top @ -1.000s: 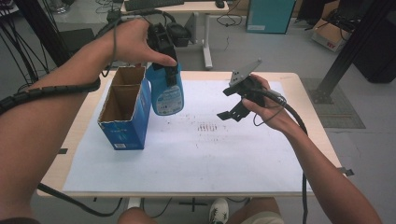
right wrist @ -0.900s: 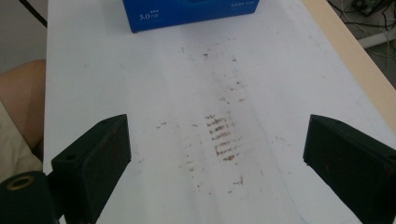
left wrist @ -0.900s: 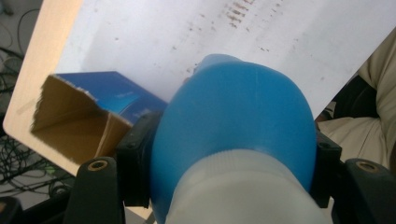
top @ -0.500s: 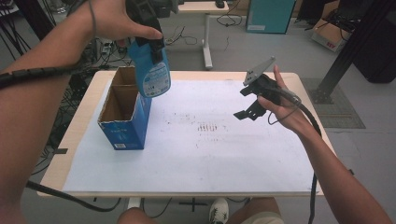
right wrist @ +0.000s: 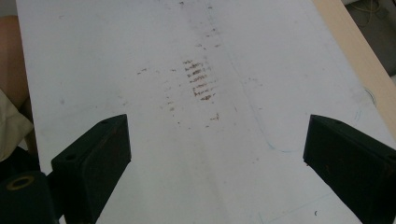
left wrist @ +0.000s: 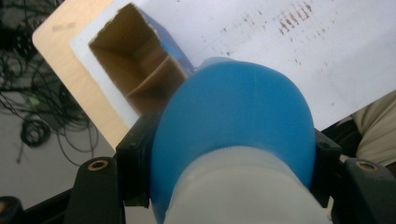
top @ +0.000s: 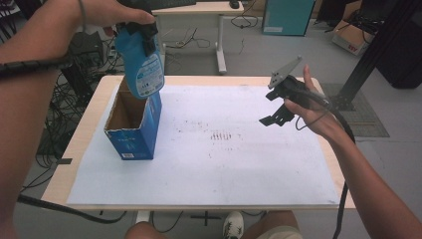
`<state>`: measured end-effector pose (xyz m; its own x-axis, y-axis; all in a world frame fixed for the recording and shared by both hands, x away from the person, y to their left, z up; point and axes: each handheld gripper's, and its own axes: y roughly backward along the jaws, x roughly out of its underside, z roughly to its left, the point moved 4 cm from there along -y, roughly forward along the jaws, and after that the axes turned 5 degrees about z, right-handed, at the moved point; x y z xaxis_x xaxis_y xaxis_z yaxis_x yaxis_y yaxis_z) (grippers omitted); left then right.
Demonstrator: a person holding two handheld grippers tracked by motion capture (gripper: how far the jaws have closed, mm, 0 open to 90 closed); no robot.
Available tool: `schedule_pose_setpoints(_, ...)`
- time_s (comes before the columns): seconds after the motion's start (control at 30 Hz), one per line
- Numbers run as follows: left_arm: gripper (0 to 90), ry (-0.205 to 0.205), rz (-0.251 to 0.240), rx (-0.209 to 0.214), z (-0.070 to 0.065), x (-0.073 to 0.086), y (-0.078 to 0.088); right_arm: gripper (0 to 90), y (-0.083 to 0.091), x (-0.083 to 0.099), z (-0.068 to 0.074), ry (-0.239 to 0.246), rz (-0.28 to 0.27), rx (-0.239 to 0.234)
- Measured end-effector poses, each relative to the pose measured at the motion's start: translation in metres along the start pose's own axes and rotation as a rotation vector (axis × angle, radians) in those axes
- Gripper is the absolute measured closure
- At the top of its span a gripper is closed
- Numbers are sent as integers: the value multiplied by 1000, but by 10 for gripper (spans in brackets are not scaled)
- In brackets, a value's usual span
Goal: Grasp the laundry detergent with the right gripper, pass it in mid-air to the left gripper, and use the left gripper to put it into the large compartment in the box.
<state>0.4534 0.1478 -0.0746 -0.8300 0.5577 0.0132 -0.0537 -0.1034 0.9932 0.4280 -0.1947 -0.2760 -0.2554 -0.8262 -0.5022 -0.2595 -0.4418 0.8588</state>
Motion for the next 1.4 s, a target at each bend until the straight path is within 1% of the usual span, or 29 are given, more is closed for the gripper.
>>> schedule_pose_setpoints(0.03, 361, 22, -4, 5, 4, 1, 0, 73, 1, 2, -1, -8, 5, 3)
schedule_pose_setpoints(0.07, 361, 40, -9, 8, 6, 1, 0, 73, 2, 3, -3, 1, 2, 5)
schedule_pose_setpoints(0.1, 361, 40, -9, 8, 6, 1, 0, 73, 2, 3, -3, 1, 2, 5)
schedule_pose_setpoints(0.13, 361, 51, -13, 9, 7, 1, 0, 73, 3, 3, -3, -15, 1, 5)
schedule_pose_setpoints(0.2, 361, 72, -13, 12, 11, 2, -2, 73, 4, 4, -3, -8, 6, 6)
schedule_pose_setpoints(0.23, 361, 109, -13, 20, 15, 2, -3, 74, 5, 4, -4, -7, 6, 8)
schedule_pose_setpoints(0.27, 361, 109, -13, 20, 15, 2, -3, 74, 5, 4, -4, -7, 6, 8)
schedule_pose_setpoints(0.3, 361, 144, -15, 22, 19, 2, -5, 74, 6, 5, -4, -14, 9, 13)
schedule_pose_setpoints(0.37, 361, 152, -18, 18, 21, 1, -6, 73, 7, 6, -5, -5, 8, 13)
schedule_pose_setpoints(0.4, 361, 177, -18, 9, 26, 1, -9, 73, 8, 6, -6, -9, 6, 15)
schedule_pose_setpoints(0.43, 361, 177, -18, 9, 26, 1, -9, 73, 8, 6, -6, -9, 6, 15)
schedule_pose_setpoints(0.47, 361, 192, -16, 11, 28, 1, -10, 73, 8, 7, -7, -16, 5, 16)
schedule_pose_setpoints(0.5, 361, 222, -21, 20, 28, 2, -12, 73, 8, 8, -7, -13, 3, 17)
schedule_pose_setpoints(0.57, 361, 256, -19, 28, 35, 3, -16, 73, 9, 10, -8, -11, 12, 14)
schedule_pose_setpoints(0.63, 361, 267, -19, 31, 36, 4, -17, 73, 8, 11, -9, -15, 9, 17)
schedule_pose_setpoints(0.7, 361, 292, -12, 37, 40, 5, -20, 73, 8, 12, -9, -20, 10, 18)
schedule_pose_setpoints(0.73, 361, 314, -7, 37, 43, 6, -22, 73, 8, 12, -10, -27, 9, 17)
schedule_pose_setpoints(0.8, 361, 338, -5, 31, 46, 7, -24, 73, 9, 13, -11, -16, 9, 24)
schedule_pose_setpoints(0.83, 361, 338, -5, 31, 46, 7, -24, 73, 9, 13, -11, -16, 9, 24)
schedule_pose_setpoints(0.87, 361, 365, -5, 32, 50, 9, -25, 73, 9, 13, -12, -14, 8, 26)
schedule_pose_setpoints(0.9, 361, 365, -5, 32, 50, 9, -25, 73, 9, 13, -12, -18, 6, 27)
schedule_pose_setpoints(0.93, 361, 400, -10, 39, 53, 11, -26, 73, 9, 14, -13, -14, 8, 29)
schedule_pose_setpoints(1.03, 361, 449, -12, 40, 59, 14, -27, 73, 10, 15, -13, -14, 7, 29)
schedule_pose_setpoints(1.07, 361, 449, -12, 40, 59, 14, -27, 73, 10, 15, -13, -14, 7, 29)
schedule_pose_setpoints(1.17, 361, 489, -6, 33, 63, 17, -29, 73, 9, 17, -14, -17, 6, 30)
schedule_pose_setpoints(1.23, 361, 526, -4, 31, 66, 19, -31, 72, 9, 18, -15, -19, 4, 30)
schedule_pose_setpoints(1.3, 361, 533, -3, 32, 67, 20, -31, 72, 9, 18, -15, -19, 3, 28)
schedule_pose_setpoints(1.37, 361, 562, -6, 47, 68, 21, -32, 72, 8, 18, -15, -18, 2, 27)
schedule_pose_setpoints(1.4, 361, 560, -4, 48, 69, 22, -33, 72, 8, 18, -15, -17, 6, 30)
